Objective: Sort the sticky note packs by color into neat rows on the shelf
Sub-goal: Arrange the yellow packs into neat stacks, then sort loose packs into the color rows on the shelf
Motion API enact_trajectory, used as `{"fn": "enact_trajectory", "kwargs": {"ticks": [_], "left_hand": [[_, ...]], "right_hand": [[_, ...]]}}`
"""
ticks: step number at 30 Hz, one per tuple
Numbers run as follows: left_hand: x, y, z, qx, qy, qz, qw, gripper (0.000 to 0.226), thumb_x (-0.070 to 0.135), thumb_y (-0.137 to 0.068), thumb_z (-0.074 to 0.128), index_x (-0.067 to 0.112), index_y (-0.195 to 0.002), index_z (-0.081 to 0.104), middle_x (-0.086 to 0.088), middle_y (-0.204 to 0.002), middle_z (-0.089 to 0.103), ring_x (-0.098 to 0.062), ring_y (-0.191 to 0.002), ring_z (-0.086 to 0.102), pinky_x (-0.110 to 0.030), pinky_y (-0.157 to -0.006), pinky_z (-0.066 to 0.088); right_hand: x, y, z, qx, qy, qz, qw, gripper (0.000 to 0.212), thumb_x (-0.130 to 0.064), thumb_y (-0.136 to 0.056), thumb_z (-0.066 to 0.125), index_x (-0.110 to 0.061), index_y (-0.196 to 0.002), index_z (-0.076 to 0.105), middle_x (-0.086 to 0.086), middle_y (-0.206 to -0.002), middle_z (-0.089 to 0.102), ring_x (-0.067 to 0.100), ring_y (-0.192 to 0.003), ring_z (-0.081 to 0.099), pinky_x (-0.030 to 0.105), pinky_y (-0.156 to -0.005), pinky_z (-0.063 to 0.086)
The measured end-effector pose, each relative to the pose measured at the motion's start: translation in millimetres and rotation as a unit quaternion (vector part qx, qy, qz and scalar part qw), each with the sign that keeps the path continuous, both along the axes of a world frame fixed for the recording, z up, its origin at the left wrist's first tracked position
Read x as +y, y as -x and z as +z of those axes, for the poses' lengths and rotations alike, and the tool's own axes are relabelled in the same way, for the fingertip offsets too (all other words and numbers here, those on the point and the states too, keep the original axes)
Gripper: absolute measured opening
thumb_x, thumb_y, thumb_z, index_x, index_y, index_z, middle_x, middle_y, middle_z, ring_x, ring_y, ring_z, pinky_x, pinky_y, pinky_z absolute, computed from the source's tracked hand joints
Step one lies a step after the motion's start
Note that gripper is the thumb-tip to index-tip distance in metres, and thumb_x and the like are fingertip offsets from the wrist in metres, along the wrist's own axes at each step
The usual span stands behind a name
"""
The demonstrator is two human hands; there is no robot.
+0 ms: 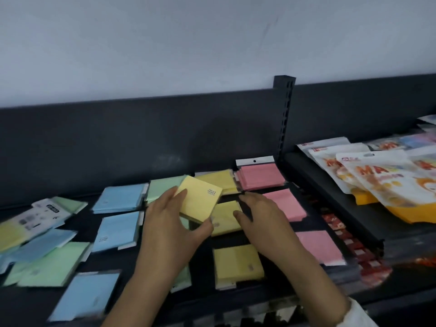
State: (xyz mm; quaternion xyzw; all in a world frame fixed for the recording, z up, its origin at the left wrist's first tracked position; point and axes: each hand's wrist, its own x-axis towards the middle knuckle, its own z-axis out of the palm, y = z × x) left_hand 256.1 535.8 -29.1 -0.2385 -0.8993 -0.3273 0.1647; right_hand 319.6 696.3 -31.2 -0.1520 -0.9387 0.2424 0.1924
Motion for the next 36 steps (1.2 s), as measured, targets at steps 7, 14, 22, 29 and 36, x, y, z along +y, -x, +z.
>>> {"fn": "enact_trajectory", "kwargs": {"ticks": [7,14,22,29,36], "left_hand": [[40.9,-21.9,-2.3,0.001,0.009,0.021,1.0,0.071,0.042,-0.067,0.076,0.013,-0.129,0.054,-0.005,-0.138,0.047,-0.021,-0.126,0.037,-0.028,-0.105,0.029],[73.9,-19.6,-13.9,-0.02,0.063,0.056,0.996,0.059,0.05,-0.073,0.067,0.01,-0.116,0.06,-0.01,-0.114,0.059,-0.026,-0.105,0.054,-0.032,-0.092,0.04],[71.9,-18.2,-24.0,-0.06,0.278,0.075,0.956,0.057,0.065,-0.084,0.042,0.025,-0.123,0.052,-0.003,-0.132,0.045,-0.025,-0.119,0.042,-0.042,-0.093,0.04],[19.7,-17.8,-6.4,0.05,0.223,0.087,0.97,0.05,0.06,-0.083,0.048,0.027,-0.12,0.057,0.004,-0.121,0.056,-0.018,-0.112,0.05,-0.035,-0.088,0.044],[-115.9,-5.4,3.0,0.112,0.242,0.175,0.948,0.05,0.059,-0.076,0.045,0.02,-0.09,0.073,-0.002,-0.084,0.067,-0.028,-0.075,0.064,-0.035,-0.058,0.052]], "right_hand": [[31.0,-27.3,10.9,0.055,0.01,0.044,0.997,0.024,-0.023,-0.092,0.052,-0.02,-0.114,0.059,0.001,-0.11,0.062,0.018,-0.104,0.054,0.034,-0.085,0.047],[53.0,-46.2,11.1,0.056,-0.01,0.05,0.997,0.028,-0.027,-0.091,0.054,-0.021,-0.117,0.057,-0.001,-0.11,0.063,0.017,-0.101,0.056,0.034,-0.085,0.047],[67.7,-58.0,7.7,0.013,-0.034,0.057,0.998,0.033,-0.032,-0.091,0.053,-0.023,-0.122,0.056,-0.002,-0.12,0.06,0.014,-0.106,0.054,0.029,-0.089,0.045],[65.3,-50.7,1.8,0.021,-0.024,0.079,0.996,0.039,-0.035,-0.09,0.056,-0.025,-0.128,0.054,-0.005,-0.126,0.058,0.01,-0.112,0.051,0.024,-0.093,0.041],[32.9,-33.5,-7.2,0.014,-0.03,0.115,0.993,0.036,-0.035,-0.09,0.055,-0.027,-0.126,0.054,-0.007,-0.128,0.056,0.009,-0.112,0.048,0.024,-0.093,0.04]]}}
